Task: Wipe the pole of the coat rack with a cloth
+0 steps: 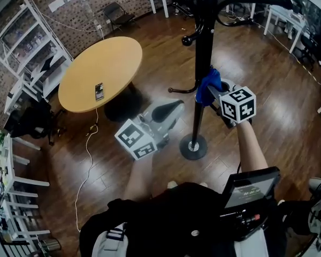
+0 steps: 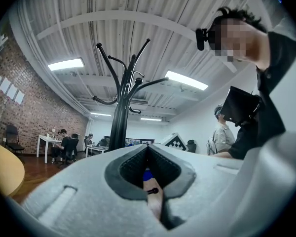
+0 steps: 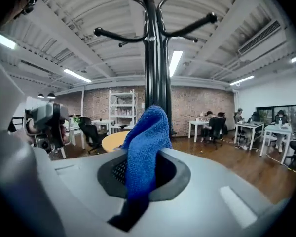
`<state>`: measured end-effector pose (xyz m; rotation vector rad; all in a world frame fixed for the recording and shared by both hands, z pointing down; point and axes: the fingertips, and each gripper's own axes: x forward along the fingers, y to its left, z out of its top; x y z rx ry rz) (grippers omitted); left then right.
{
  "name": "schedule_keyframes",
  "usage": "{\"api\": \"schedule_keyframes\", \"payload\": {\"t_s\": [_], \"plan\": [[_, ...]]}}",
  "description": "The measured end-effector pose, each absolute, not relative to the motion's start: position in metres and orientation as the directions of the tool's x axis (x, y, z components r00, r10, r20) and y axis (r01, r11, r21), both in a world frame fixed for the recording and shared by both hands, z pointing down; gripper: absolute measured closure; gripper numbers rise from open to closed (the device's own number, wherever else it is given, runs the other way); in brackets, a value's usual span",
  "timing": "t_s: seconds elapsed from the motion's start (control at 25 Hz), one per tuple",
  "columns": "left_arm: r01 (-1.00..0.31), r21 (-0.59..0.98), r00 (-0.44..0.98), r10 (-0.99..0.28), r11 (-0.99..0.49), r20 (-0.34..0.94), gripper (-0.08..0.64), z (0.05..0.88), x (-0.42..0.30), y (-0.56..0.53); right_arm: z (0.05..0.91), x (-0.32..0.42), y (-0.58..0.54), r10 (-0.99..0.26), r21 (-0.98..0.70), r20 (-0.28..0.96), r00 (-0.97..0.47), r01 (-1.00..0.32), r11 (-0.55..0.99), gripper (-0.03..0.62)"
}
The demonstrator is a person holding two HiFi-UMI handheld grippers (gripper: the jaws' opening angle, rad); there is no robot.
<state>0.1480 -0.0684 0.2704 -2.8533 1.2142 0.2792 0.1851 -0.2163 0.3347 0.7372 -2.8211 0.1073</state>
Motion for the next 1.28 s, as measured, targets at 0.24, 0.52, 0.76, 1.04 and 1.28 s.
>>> {"api": "schedule_keyframes", "payload": {"t_s": [0.24,0.52,0.76,1.04,1.28], "plan": [[-0.741,0.068,0.658,-0.743,-0.668,-0.125,0.558,0.291,0.182,-0.077,0.425,0.206,-0.213,-0.282,-0.147,0.476,-0.833,-0.392,0.908,0.571],[-0.768,0.088,0.629,-0.773,-0.634,-0.078,0.558,0.304,0.186,-0.073,0.412,0.229,-0.174,-0.174,-0.296,0.431,-0.886,-0.321,0.900,0.571],[-0.736,0.107,0.663,-0.744,-0.668,-0.082,0.558,0.310,0.199,-0.084,0.399,0.252,-0.153,-0.231,-0.301,0.339,-0.912,-0.338,0.892,0.571],[-0.651,0.137,0.743,-0.664,-0.746,-0.088,0.558,0.324,0.190,-0.096,0.448,0.270,-0.119,-0.258,-0.327,0.379,-0.889,-0.389,0.861,0.571],[-0.512,0.174,0.842,-0.532,-0.841,-0.094,0.558,0.354,0.155,-0.092,0.470,0.241,-0.110,-0.550,-0.332,0.246,-0.798,-0.602,0.726,0.571]]}}
